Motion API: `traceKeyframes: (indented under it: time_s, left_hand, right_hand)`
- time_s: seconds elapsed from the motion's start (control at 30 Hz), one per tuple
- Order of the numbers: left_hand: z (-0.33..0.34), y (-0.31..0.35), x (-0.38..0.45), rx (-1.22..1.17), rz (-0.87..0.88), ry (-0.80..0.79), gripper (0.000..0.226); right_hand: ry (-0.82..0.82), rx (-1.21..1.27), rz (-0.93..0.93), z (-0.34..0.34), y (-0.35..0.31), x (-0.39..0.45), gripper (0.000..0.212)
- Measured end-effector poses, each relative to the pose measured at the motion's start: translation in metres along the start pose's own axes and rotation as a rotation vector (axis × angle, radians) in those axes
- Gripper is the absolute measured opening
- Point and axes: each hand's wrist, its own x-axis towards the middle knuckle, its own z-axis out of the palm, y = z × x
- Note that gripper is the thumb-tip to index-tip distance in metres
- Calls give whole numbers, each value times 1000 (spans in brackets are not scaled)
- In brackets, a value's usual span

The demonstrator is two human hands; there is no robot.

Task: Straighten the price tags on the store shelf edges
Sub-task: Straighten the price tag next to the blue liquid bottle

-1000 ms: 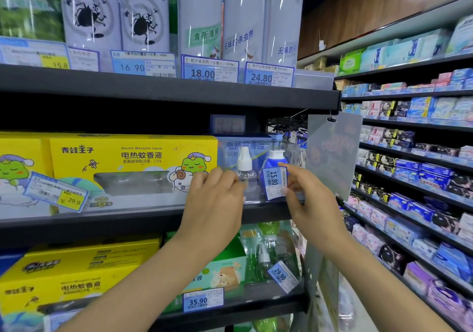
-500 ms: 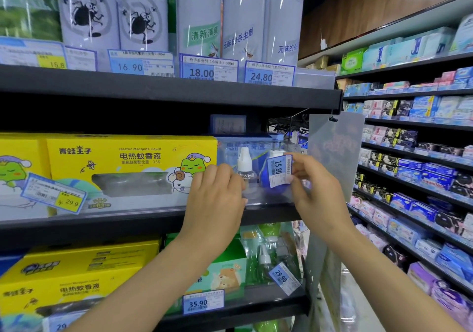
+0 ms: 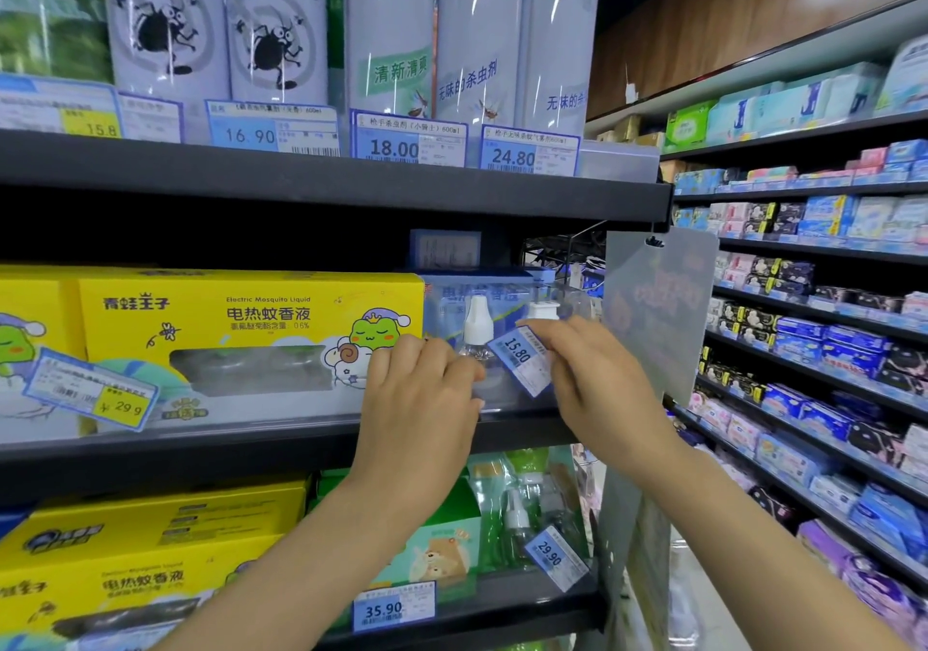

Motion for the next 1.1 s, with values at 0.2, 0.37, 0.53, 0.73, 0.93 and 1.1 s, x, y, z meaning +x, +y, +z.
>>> traceKeyframes:
  time_s: [0.2, 0.37, 0.53, 0.73, 0.93, 1.1]
  left_hand:
    - [-2, 0, 0, -42, -21, -5, 35]
    - [-3, 1, -1, -51, -37, -8, 42]
    - [-2, 1, -2, -37, -33, -29, 42]
    - [-2, -1, -3, -25, -14, -55, 37]
    - [-3, -4, -2, -14, 31, -46, 30]
    - [-15, -7, -11, -24, 13, -56, 31]
  right_hand:
    - [-5, -79, -90, 4, 7, -5, 45]
    - [-36, -114, -117, 5, 3, -7, 45]
    - [-44, -65, -81, 8, -3, -14, 41]
    - [-32, 30, -20, 9, -6, -25, 33]
    - [-21, 60, -14, 2, -13, -30, 34]
    - [-58, 141, -42, -4, -28, -26, 34]
